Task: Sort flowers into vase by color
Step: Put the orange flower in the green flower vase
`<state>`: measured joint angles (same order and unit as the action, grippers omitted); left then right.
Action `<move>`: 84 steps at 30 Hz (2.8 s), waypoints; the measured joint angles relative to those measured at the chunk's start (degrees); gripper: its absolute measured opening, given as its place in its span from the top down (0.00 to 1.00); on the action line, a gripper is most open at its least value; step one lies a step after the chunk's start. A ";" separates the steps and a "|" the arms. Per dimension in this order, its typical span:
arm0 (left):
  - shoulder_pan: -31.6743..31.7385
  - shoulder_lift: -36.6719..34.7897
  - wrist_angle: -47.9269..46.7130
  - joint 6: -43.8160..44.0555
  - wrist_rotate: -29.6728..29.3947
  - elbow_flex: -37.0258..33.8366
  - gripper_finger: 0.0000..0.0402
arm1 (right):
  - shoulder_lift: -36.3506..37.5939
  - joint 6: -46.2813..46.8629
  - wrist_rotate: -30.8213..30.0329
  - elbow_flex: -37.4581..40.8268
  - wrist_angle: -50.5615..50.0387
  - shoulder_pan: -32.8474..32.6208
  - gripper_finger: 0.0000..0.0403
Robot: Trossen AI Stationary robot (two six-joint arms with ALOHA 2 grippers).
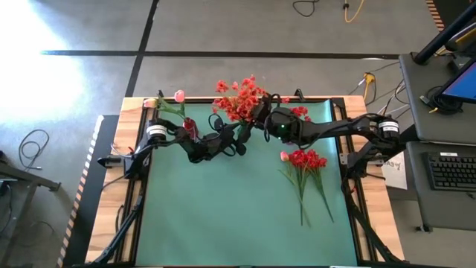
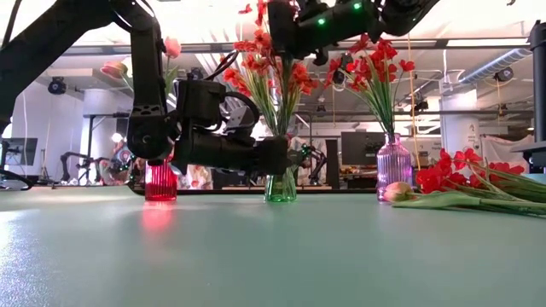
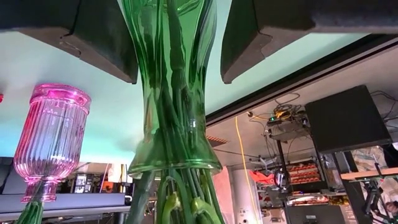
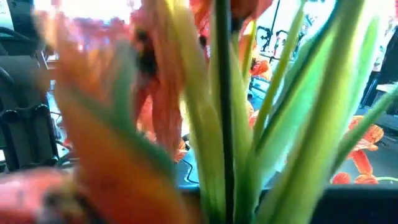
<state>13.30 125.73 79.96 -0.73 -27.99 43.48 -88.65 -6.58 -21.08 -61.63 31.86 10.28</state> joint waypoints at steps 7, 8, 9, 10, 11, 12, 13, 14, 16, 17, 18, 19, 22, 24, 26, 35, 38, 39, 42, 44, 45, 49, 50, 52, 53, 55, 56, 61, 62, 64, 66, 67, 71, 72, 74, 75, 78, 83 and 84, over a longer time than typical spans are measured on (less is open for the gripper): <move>0.00 -0.02 0.00 -0.02 0.00 0.00 0.48 | 1.46 0.63 -0.13 0.07 -3.46 0.00 0.78; 0.00 -0.02 0.00 0.00 0.00 0.00 0.48 | 1.81 0.63 -0.15 0.07 -4.38 0.00 0.75; -0.01 -0.02 -0.02 -0.02 0.00 0.00 0.48 | 2.15 0.62 -0.15 0.07 -5.37 0.00 0.73; 0.00 -0.02 -0.02 -0.02 0.00 0.00 0.48 | 2.48 0.59 -0.14 0.07 -6.38 0.00 0.70; 0.00 -0.02 -0.02 -0.02 0.00 0.00 0.48 | 2.88 0.53 -0.13 0.07 -7.54 0.00 0.68; 0.00 -0.02 -0.02 -0.02 0.00 0.00 0.48 | 3.23 0.53 -0.12 0.07 -8.86 0.00 0.66; 0.00 -0.02 -0.02 -0.02 0.00 0.00 0.48 | 3.57 0.54 -0.11 0.07 -9.88 0.00 0.65; 0.00 -0.02 -0.02 -0.02 0.00 0.00 0.48 | 3.95 0.60 -0.07 0.07 -10.92 0.00 0.63; 0.00 -0.02 -0.02 -0.02 0.00 0.00 0.48 | 4.57 1.30 -0.05 0.07 -12.74 0.00 0.62; 0.00 -0.02 -0.03 -0.02 0.00 0.00 0.48 | 4.81 1.75 -0.04 0.07 -13.36 0.00 0.61; 0.00 -0.02 -0.04 -0.02 0.00 0.00 0.48 | 4.90 2.14 -0.04 0.07 -13.72 0.00 0.61; 0.00 -0.02 -0.04 -0.02 0.00 0.00 0.48 | 4.98 2.40 -0.04 0.07 -14.00 0.00 0.61; 0.00 -0.02 -0.04 -0.02 0.00 0.00 0.48 | 5.06 2.95 -0.02 0.07 -14.16 0.00 0.64; 0.00 -0.02 -0.04 -0.02 0.00 0.00 0.48 | 5.08 3.01 -0.02 0.07 -14.16 0.00 0.69; 0.00 -0.02 -0.04 -0.02 0.00 0.00 0.48 | 5.08 3.05 -0.02 0.07 -14.16 0.00 0.76; 0.00 -0.02 -0.07 -0.02 0.00 0.00 0.48 | 5.08 3.79 0.00 0.07 -13.32 0.00 0.97; 0.00 -0.02 -0.09 -0.02 0.00 0.00 0.48 | 5.08 3.77 0.02 0.07 -12.40 0.00 0.97; 0.00 -0.02 -0.17 -0.02 0.00 0.00 0.48 | 5.08 3.77 0.01 0.07 -11.90 0.00 0.97; -0.02 -0.02 -0.49 -0.02 0.00 0.00 0.48 | 5.08 3.75 0.04 0.07 -10.75 0.00 0.97; -0.02 -0.02 -0.53 -0.02 0.00 0.00 0.48 | 5.08 3.93 0.04 0.07 -10.52 0.00 0.97; -0.02 -0.02 -0.57 -0.02 0.00 0.00 0.48 | 5.02 4.29 0.04 0.07 -10.42 0.02 0.97; -0.02 -0.02 -0.87 -0.02 0.02 0.00 0.48 | 4.97 5.52 0.07 0.07 -10.70 0.29 0.97; -0.02 -0.02 -0.87 -0.02 0.02 0.00 0.48 | 4.97 5.54 0.07 0.07 -10.73 0.44 0.97; -0.02 -0.02 -0.87 -0.02 0.02 0.00 0.48 | 4.97 5.52 0.07 0.07 -10.66 0.53 0.97; -0.02 -0.02 -0.87 -0.02 0.02 0.00 0.48 | 4.97 5.52 0.09 0.07 -10.60 0.68 0.97; -0.02 -0.02 -0.87 -0.02 0.02 0.00 0.48 | 4.89 5.54 0.52 0.05 -10.58 0.95 0.97; -0.02 -0.02 -0.87 -0.02 0.02 0.00 0.48 | 4.62 5.56 0.63 0.02 -10.46 1.02 0.97; -0.02 -0.02 -0.85 -0.02 0.02 0.00 0.48 | 3.40 5.56 2.04 -0.02 -10.12 1.30 0.97; -0.02 -0.02 -0.85 -0.02 0.02 0.00 0.48 | 3.35 5.54 2.04 -0.02 -10.17 1.44 0.97; -0.02 -0.02 -0.85 -0.02 0.02 0.00 0.48 | 3.31 5.06 2.05 -0.02 -10.17 1.48 0.97; -0.02 -0.02 -0.85 -0.02 0.00 0.00 0.48 | 3.22 4.31 2.05 -0.02 -10.12 1.51 0.97; -0.02 -0.02 -0.85 -0.02 0.02 0.00 0.48 | 3.22 3.86 2.05 -0.02 -10.11 1.51 0.97; -0.02 -0.02 -0.83 -0.01 0.02 0.00 0.48 | 3.11 3.03 2.08 -0.02 -8.94 1.51 0.97; -0.02 -0.02 -0.84 -0.01 0.02 0.00 0.48 | 3.11 3.03 2.10 -0.04 -8.67 1.51 0.97; -0.02 -0.02 -0.83 0.00 0.00 0.00 0.48 | 3.11 3.07 2.08 -0.59 -8.76 1.50 0.97; -0.02 -0.02 -0.83 0.00 0.01 0.00 0.48 | 3.11 3.09 2.10 -0.78 -8.68 1.51 0.97; -0.02 -0.02 -0.83 0.00 0.00 0.00 0.48 | 2.53 3.16 2.08 -1.19 -8.42 1.51 0.97; -0.02 -0.02 -0.81 0.00 0.00 0.00 0.48 | 0.21 3.14 2.06 -2.24 -8.63 1.55 0.97; -0.02 -0.02 -0.83 0.00 0.00 0.00 0.48 | -0.44 3.02 2.06 -2.66 -8.53 1.55 0.97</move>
<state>13.28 125.71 79.13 -0.73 -27.99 43.48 -89.09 -3.56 -19.02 -64.29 23.33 11.84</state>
